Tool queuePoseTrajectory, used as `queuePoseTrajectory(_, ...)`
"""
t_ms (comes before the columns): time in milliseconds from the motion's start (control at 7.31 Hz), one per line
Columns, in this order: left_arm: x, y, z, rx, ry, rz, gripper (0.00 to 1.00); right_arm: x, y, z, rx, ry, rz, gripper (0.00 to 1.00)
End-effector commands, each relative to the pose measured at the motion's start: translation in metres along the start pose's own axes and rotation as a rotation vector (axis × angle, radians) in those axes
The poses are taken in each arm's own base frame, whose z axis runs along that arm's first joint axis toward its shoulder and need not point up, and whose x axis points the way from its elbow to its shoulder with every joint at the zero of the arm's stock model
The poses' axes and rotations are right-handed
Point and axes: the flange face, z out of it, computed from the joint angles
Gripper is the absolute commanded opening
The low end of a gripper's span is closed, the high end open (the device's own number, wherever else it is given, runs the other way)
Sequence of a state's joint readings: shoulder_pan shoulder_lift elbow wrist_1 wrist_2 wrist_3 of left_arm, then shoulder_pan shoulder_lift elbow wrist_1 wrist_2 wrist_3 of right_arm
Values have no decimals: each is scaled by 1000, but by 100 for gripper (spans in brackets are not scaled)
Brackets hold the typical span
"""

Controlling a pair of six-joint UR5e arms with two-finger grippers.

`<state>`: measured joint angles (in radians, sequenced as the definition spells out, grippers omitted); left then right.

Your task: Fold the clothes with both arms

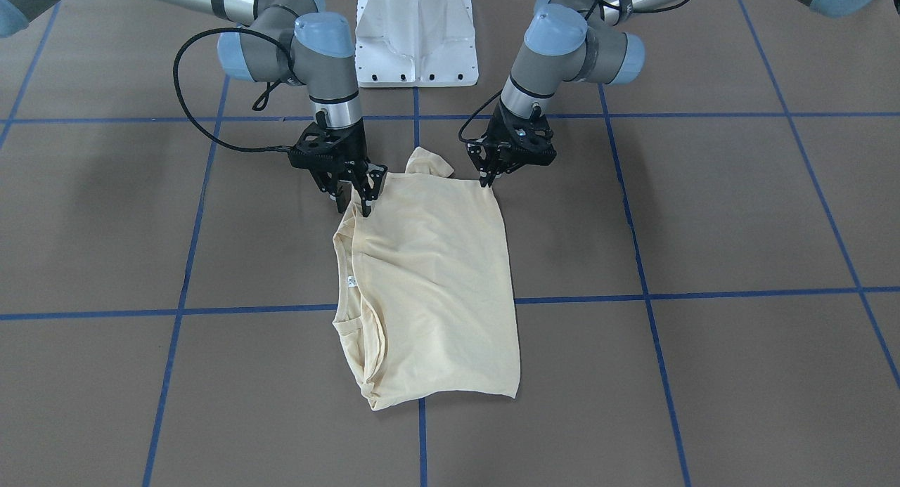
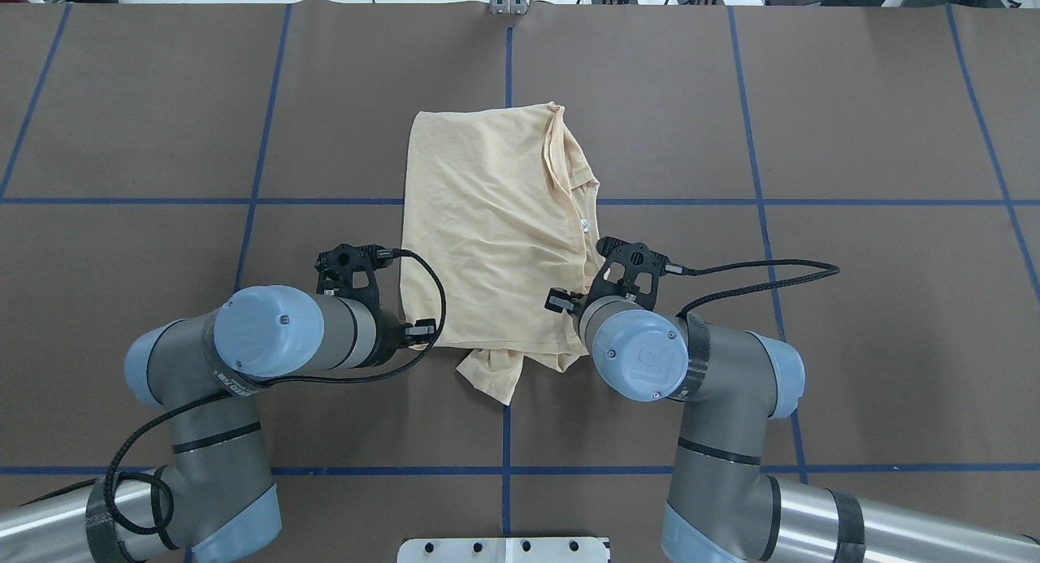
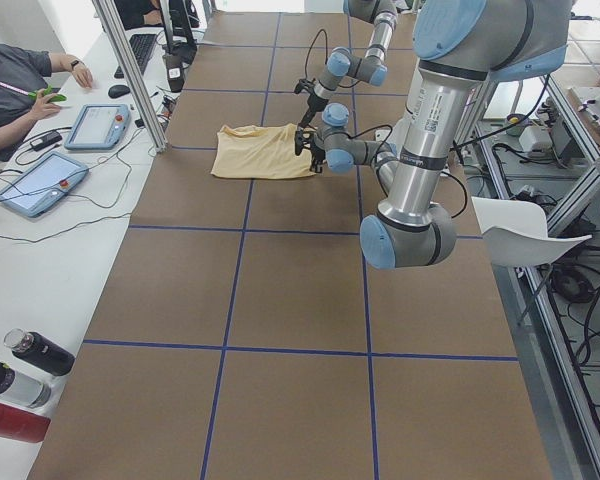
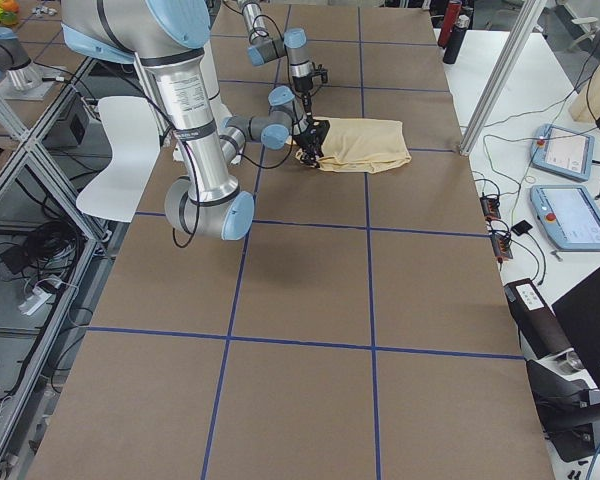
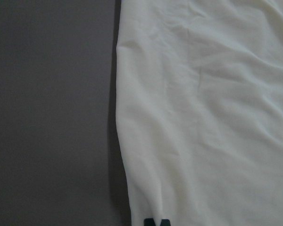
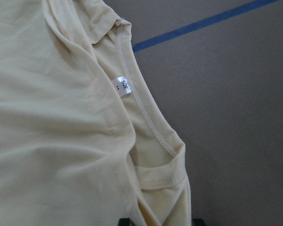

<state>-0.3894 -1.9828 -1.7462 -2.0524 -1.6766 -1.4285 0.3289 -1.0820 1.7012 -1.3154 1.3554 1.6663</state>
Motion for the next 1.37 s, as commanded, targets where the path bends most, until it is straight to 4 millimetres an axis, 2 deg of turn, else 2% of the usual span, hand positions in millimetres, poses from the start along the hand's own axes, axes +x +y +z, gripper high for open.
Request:
queuePoseTrajectory(0,0,1,0,-1,0,3,0,1,0,4,13,8,-15,53)
queuePoseTrajectory(274,0,1,1,-1,0,3,0,2,-1,5,26,10,-34,53)
queuePoseTrajectory(410,0,1,1,-1,0,3,0,0,-1,3,25,6,-33,48)
queuePoseTrajectory(547,0,1,0,-1,0,3,0,-2,-1,5,26,7,-32,39)
queuePoseTrajectory(958,1,1,0,-1,2,4,0,0,0,10,32,17,-41,44)
queuePoseTrajectory(1095,1,1,0,-1,3,4,0,-2,-1,9,34,14,-40,42)
queuePoseTrajectory(1231,2,1,-1,-1,5,3,0,-5,-1,8,33,10,-38,17)
